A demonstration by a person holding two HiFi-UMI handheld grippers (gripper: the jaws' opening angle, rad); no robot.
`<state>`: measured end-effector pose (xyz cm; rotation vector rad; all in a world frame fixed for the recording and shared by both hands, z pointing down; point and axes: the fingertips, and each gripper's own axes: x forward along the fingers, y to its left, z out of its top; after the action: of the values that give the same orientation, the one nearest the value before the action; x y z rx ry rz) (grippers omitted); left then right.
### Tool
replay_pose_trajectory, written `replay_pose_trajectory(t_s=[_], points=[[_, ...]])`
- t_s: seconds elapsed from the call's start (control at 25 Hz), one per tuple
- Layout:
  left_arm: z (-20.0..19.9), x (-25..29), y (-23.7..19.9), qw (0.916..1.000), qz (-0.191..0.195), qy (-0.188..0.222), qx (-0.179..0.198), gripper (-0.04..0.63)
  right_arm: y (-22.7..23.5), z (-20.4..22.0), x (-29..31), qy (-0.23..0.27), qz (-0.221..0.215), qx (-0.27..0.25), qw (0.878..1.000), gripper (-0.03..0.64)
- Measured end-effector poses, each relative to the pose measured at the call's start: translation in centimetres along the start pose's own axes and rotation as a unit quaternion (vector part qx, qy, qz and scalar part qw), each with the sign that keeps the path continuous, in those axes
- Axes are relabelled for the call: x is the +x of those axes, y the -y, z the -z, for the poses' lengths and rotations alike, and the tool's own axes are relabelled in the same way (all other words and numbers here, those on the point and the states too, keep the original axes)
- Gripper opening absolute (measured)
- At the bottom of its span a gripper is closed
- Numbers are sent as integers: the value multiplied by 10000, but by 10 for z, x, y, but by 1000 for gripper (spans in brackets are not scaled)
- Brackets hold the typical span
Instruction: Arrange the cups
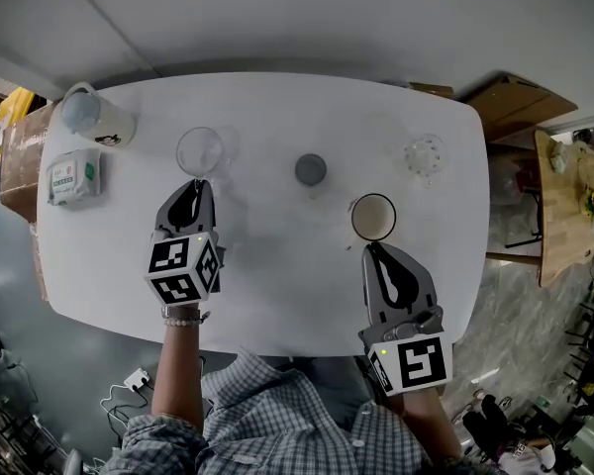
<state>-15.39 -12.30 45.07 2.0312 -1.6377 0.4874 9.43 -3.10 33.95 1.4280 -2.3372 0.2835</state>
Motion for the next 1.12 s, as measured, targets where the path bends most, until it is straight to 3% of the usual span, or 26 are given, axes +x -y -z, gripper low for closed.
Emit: replay_pose_trajectory(t_s=[0.64, 0.84, 1.0, 1.12], points=[[-23, 50, 92, 9987, 506, 110, 16, 48, 42, 25, -3, -214, 236, 201, 9993, 31], [-28, 60, 107, 9982, 587, 120, -3, 48, 39, 65, 2, -891, 398, 350, 9946, 32], [-31, 63, 113, 9980, 623, 121, 17, 48, 11, 98, 10, -1365, 113, 755, 9877, 37], [-31, 65, 115, 9978, 644, 128, -2, 48, -8, 110, 21, -1484, 1, 937, 9845, 98]])
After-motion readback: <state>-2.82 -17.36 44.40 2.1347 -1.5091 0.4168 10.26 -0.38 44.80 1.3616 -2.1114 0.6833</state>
